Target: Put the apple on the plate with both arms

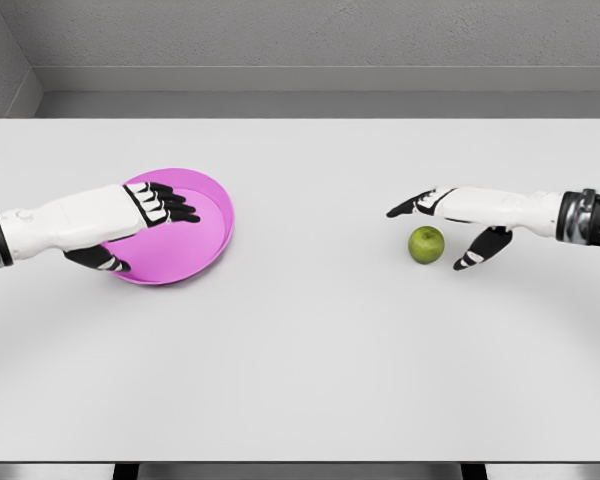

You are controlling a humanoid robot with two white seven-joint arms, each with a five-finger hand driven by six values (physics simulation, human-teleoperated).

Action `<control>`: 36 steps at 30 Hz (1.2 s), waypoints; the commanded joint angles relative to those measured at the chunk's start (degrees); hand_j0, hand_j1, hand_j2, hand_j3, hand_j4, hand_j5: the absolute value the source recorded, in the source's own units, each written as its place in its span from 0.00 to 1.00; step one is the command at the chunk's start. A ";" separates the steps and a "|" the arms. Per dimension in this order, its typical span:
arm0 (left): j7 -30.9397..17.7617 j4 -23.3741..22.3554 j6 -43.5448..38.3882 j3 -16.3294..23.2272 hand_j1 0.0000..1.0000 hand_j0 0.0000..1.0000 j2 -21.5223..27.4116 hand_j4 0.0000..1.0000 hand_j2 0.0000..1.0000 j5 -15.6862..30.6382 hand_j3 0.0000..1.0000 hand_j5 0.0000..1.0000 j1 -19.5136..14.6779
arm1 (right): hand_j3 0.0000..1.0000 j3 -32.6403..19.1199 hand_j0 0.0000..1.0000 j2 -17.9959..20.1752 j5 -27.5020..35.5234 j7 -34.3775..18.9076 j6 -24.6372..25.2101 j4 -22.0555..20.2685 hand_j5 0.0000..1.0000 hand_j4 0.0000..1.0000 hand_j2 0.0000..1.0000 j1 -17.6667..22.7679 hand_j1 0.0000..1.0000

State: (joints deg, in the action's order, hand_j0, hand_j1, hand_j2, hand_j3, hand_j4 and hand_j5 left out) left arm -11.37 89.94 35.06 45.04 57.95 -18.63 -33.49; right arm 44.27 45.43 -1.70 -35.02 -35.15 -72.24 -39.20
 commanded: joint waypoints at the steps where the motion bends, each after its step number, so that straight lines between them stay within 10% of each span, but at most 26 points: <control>1: 0.03 -0.02 -0.06 -0.04 1.00 1.00 0.06 1.00 1.00 0.34 1.00 1.00 0.00 | 1.00 0.55 1.00 -0.26 0.30 0.02 0.15 0.78 1.00 1.00 1.00 0.00 1.00; 26: 0.03 -0.02 -0.06 -0.04 1.00 1.00 0.06 1.00 1.00 0.26 1.00 1.00 -0.18 | 0.99 3.28 0.99 -4.39 -1.90 0.02 0.15 7.73 0.99 0.99 0.99 -2.81 0.99; 36: 0.03 -0.02 -0.06 -0.04 1.00 1.00 0.06 1.00 1.00 0.26 1.00 1.00 -0.26 | 0.59 3.98 0.59 -4.47 -1.64 0.02 0.15 7.55 0.59 0.59 0.59 -3.16 0.59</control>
State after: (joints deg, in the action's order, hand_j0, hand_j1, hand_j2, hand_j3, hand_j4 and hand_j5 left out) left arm -11.38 89.91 35.06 45.04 57.95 -18.74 -33.75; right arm 48.11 40.93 -3.82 -35.02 -35.15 -64.67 -42.36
